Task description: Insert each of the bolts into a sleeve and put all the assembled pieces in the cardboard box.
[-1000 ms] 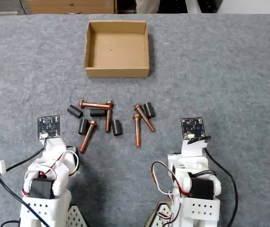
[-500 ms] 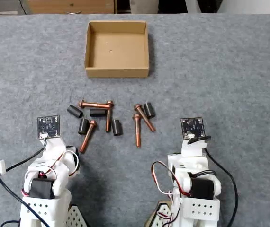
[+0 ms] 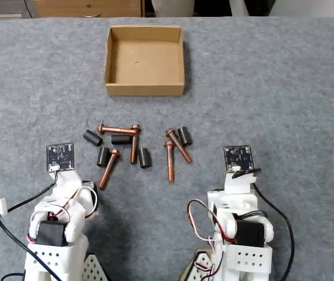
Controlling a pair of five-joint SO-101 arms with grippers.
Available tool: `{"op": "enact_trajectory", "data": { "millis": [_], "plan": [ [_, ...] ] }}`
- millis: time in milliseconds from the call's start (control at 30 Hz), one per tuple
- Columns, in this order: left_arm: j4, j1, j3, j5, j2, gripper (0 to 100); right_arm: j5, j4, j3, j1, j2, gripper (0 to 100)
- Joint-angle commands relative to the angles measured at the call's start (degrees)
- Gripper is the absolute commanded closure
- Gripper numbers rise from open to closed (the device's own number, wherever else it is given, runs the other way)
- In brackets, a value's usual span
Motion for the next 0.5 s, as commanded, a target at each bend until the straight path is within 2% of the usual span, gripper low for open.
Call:
{"op": "enact_trajectory", "data": {
  "millis": [0,333,467],
  "plan": [
    [0.09,0.62,0.70,-0.44,-0.04,98,0.35,-0.88,0.04,0.57,-6.29,99.5],
    [0.09,0.62,0.70,-0.44,-0.04,98,0.35,-0.88,0.04,0.40,-6.29,99.4],
    [0.09,0.62,0.70,-0.44,-0.04,98,0.44,-1.67,0.04,-5.93,-6.29,99.4]
  ]
}}
